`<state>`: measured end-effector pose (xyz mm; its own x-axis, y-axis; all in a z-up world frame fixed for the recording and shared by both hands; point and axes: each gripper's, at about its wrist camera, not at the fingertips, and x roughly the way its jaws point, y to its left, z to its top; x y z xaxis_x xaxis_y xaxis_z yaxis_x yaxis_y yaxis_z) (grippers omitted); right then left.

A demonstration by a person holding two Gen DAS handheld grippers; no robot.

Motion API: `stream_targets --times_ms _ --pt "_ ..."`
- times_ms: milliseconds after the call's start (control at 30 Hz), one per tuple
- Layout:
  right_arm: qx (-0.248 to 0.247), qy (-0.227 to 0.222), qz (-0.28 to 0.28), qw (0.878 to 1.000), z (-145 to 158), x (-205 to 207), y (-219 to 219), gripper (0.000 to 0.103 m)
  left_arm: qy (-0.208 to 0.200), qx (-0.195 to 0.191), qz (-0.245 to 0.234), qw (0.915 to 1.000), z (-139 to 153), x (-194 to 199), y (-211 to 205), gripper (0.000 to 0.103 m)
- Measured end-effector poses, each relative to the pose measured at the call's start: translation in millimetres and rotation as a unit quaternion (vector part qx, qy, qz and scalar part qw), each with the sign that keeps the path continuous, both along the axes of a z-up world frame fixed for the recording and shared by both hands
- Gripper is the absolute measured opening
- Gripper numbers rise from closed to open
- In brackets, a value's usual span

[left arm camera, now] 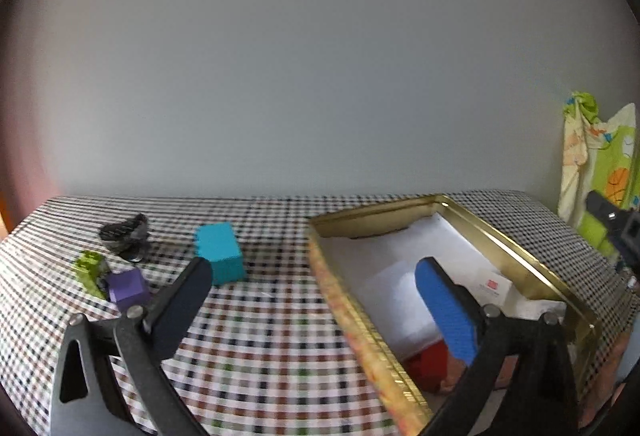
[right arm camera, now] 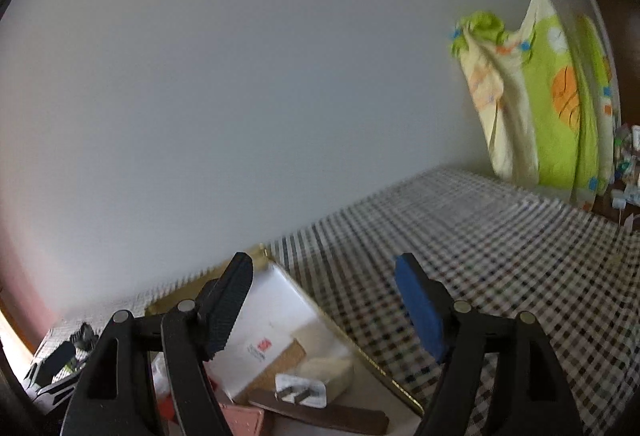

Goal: Organize rigid objects
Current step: 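Withdraw both open tools from the gold tin toward the remaining blocks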

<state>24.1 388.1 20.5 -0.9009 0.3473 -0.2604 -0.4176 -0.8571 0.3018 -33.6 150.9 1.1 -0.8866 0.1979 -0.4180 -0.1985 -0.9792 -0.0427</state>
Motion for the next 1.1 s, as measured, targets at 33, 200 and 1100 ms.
stream_targets --times_ms 33,200,1100 --pt "0.005 0.006 0.0 1.0 1.3 0.2 -2.4 0.076 0.004 -0.002 0.006 1.0 0.0 0.9 -2.5 0.103" --pt "0.033 0.038 0.0 0.999 4.9 6.8 -21.3 0.077 0.019 -0.015 0.027 0.9993 -1.3 1.7 -15.0 0.103" --pt "0.117 -0.002 0.01 0.993 1.8 7.0 -102.4 0.082 -0.005 0.004 0.048 0.9988 -8.5 -3.2 -86.7 0.103"
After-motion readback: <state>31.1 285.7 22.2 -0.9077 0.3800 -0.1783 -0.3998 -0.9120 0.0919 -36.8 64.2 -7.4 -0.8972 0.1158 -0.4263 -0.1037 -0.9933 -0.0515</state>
